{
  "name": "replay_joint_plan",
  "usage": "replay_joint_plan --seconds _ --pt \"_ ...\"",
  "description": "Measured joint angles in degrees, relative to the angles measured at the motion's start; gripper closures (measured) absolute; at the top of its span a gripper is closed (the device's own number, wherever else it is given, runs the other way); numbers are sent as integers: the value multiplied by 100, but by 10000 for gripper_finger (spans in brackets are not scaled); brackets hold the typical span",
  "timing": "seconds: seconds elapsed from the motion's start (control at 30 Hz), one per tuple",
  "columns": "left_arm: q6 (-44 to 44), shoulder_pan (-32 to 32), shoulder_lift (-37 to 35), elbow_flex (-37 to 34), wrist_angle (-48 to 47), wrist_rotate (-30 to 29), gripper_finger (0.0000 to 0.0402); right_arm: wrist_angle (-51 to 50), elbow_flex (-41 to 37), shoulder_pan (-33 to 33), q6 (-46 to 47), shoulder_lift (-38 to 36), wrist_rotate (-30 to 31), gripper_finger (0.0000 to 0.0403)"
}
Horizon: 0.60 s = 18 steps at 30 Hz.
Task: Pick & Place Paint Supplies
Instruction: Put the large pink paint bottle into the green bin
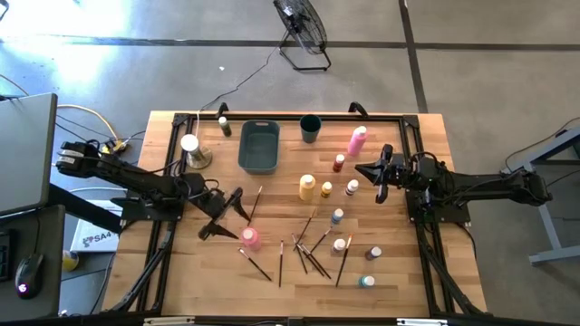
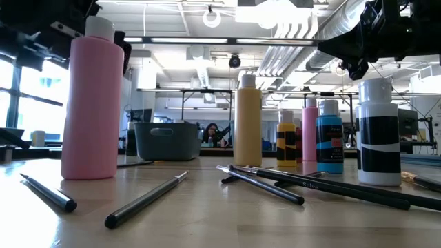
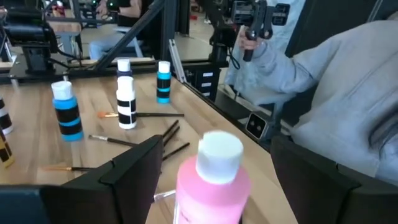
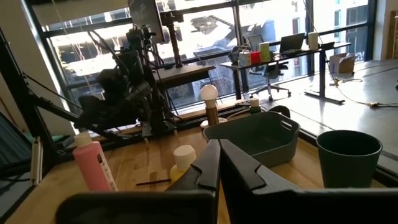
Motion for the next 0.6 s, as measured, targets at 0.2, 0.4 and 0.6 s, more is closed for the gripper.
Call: replay_joint_plan --seconds 0.2,0.4,0.6 --pt "-278 0 0 324 -749 -68 107 -1 0 0 80 0 -117 400" --pt "-390 0 0 405 -978 -71 107 -208 -2 0 93 0 -331 400" --pt "-425 -60 0 405 -1008 0 107 -438 -4 0 87 0 -220 400"
